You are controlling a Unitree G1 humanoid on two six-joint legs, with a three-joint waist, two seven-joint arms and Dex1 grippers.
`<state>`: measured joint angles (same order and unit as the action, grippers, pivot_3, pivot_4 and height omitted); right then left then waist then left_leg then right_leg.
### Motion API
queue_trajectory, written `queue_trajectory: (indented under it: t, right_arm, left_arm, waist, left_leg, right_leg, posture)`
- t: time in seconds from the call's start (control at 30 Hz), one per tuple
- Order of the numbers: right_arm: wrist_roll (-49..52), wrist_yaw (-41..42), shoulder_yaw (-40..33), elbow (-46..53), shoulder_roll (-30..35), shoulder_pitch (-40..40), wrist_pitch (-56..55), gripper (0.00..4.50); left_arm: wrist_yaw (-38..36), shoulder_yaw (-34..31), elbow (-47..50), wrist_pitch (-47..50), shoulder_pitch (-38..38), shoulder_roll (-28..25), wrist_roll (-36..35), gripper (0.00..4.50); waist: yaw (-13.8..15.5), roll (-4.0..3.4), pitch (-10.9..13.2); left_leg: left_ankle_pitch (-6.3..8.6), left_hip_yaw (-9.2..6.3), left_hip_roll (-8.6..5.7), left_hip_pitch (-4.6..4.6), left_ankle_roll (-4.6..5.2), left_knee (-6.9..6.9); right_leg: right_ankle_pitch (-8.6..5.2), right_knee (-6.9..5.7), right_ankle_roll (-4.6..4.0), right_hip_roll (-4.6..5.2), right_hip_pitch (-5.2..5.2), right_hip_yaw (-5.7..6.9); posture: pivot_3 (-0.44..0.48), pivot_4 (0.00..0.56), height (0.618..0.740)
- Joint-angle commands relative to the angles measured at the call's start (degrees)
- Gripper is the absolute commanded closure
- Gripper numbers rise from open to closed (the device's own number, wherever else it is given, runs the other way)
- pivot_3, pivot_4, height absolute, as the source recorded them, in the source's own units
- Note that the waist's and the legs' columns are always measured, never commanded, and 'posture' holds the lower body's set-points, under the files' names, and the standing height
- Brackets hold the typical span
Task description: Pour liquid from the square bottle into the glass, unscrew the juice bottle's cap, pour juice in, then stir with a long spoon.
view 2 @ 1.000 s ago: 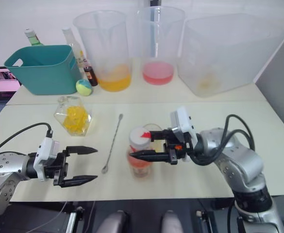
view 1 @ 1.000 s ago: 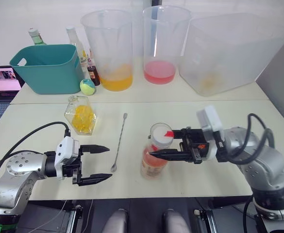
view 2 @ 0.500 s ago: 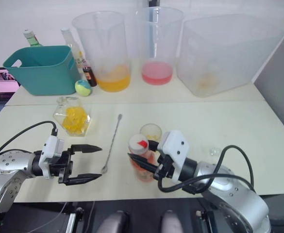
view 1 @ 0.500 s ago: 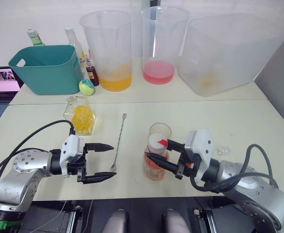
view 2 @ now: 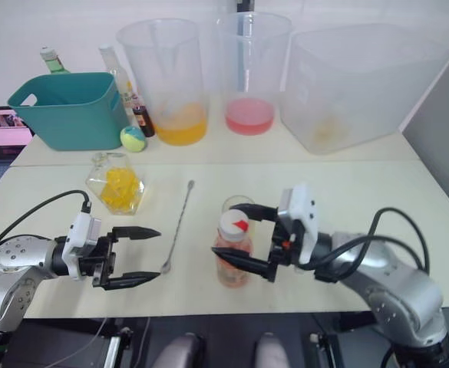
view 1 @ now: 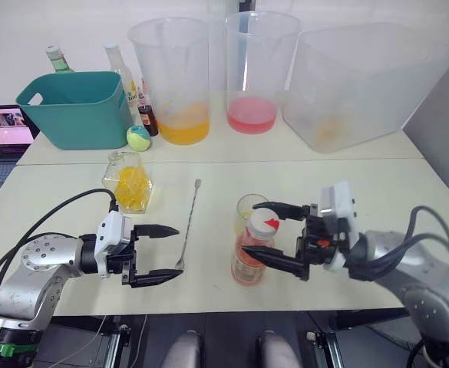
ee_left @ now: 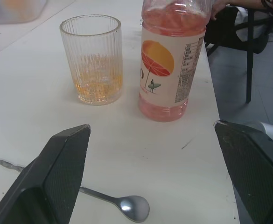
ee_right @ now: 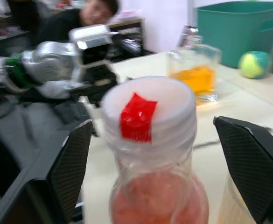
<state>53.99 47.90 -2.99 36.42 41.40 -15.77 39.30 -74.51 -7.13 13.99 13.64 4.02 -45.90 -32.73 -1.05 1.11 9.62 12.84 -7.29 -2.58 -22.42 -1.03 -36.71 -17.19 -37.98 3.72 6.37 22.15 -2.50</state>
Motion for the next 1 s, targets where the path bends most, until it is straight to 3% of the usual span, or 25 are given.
queue_trajectory:
  t: [0.03,0.2,0.37,0.7,1.0]
  right_arm:
    - [-0.66,9.39,2.41,-5.26,0.97,-3.88,-1.64,0.04]
    - [-8.13,19.21,8.82,-14.92,0.14,-10.47,-5.92,0.04]
    - [-12.82,23.17,10.78,-20.91,-2.45,-13.29,-10.31,0.04]
    - [-11.52,23.69,7.14,-19.28,-3.37,-11.76,-10.40,3.17]
    - [-10.21,7.48,5.36,-1.02,-6.73,-5.60,-6.99,3.29]
  left_arm:
    - [-0.43,-0.29,0.22,-1.26,0.47,0.01,0.03,0.00]
    - [-0.38,-1.26,0.44,-1.64,-0.50,-0.40,0.14,0.00]
    - [0.10,-2.62,2.06,-1.42,-2.23,-0.82,-0.23,0.00]
    - [0.95,-2.89,2.58,-1.28,-2.08,-0.90,-0.06,0.00]
    - [1.78,-2.30,3.52,-0.75,-1.79,-0.56,-0.34,0.00]
  waist:
    - [0.02,0.00,0.00]
    - [-0.05,0.00,0.00]
    - [-0.03,0.00,0.00]
    - [0.22,0.00,0.00]
    - [0.20,0.00,0.00]
  left_leg:
    - [0.00,0.00,0.00,0.00,0.00,0.00]
    - [0.00,0.01,0.00,-0.01,0.00,0.00]
    - [0.00,0.00,0.01,-0.06,0.00,0.00]
    - [0.00,-0.03,-0.02,-0.08,0.00,-0.01]
    - [0.00,-0.06,-0.02,-0.21,-0.01,0.00]
  right_leg:
    - [0.00,-0.01,0.00,0.00,0.00,0.00]
    - [0.00,-0.01,0.00,0.00,0.04,0.00]
    - [0.00,-0.03,-0.01,0.00,0.10,0.00]
    - [0.01,-0.03,-0.01,0.04,0.12,0.01]
    - [0.01,-0.06,-0.02,0.04,0.25,0.00]
  posture:
    - [0.000,0.150,0.738]
    - [0.000,0.150,0.738]
    - [0.000,0.150,0.738]
    - [0.000,0.150,0.738]
    - [0.000,0.150,0.738]
